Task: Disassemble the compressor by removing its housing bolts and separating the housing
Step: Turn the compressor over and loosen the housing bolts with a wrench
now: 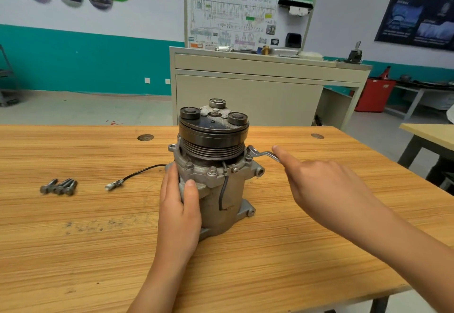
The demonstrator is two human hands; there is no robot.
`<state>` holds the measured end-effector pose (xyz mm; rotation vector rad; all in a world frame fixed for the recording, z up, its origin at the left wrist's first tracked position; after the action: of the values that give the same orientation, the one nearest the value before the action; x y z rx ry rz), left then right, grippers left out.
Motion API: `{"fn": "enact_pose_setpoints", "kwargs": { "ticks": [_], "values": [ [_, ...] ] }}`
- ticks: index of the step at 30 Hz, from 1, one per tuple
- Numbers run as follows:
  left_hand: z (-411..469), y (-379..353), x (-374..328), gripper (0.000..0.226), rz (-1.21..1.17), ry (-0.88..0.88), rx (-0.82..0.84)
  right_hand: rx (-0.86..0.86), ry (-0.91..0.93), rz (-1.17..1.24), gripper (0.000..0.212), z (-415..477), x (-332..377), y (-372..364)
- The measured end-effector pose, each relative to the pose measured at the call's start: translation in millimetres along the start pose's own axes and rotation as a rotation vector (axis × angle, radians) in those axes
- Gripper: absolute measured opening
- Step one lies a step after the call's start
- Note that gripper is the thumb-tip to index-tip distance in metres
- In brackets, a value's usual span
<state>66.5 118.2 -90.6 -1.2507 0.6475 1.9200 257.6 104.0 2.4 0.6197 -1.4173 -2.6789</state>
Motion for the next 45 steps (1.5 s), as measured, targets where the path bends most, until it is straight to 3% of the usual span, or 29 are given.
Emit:
{"fn": "enact_pose_setpoints", "kwargs": {
  "ticks": [5, 9, 14, 19, 23, 28, 31, 35, 38, 45],
  "values": [
    [0, 0, 3, 0.053, 0.028, 0.012, -0.002, 0.107, -0.011, -0.13, 0.075, 2, 15, 9],
    [0, -1, 1, 0.069, 0.003, 0.02, -0.009, 0.155, 0.002, -0.182, 0.073, 3, 34, 10],
    [0, 0, 2, 0.071, 0.014, 0.018, -0.022, 0.17, 0.008, -0.168, 0.066, 5, 24, 8],
    [1, 0, 2, 0.07, 0.02, 0.018, -0.016, 0.136, 0.031, -0.228, 0.066, 0, 37, 5],
    [1, 0, 6, 0.055, 0.043, 0.015, -0.014, 0.069, 0.086, -0.212, 0.066, -2, 20, -6],
    [1, 0, 6, 0.058, 0.043, 0.005, -0.025, 0.027, 0.173, -0.191, 0.071, 3, -1, -18],
    [2, -1, 9, 0.054, 0.027, 0.014, -0.035, -0.04, 0.22, -0.135, 0.084, 18, -8, -12],
    [1, -1, 10, 0.052, 0.03, 0.033, -0.043, -0.382, 0.365, 0.01, 0.054, 37, -13, -8],
    [2, -1, 11, 0.051, 0.024, 0.04, -0.034, -0.577, 0.366, 0.125, 0.037, 48, -10, -9],
    [2, 0, 8, 0.061, 0.017, 0.03, -0.045, -0.771, 0.263, 0.299, 0.023, 49, -7, 3]
  ]
}}
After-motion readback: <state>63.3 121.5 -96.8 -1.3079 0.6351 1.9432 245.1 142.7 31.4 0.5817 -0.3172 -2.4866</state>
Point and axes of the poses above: each hand's wrist, its own z-axis towards the middle knuckle, its own y-axis out of the back of the hand, x = y × z, the point moved 10 cm from there along z, towards the middle knuckle, and after that the axes turned 13 degrees about -x, right-handed, at the moved point
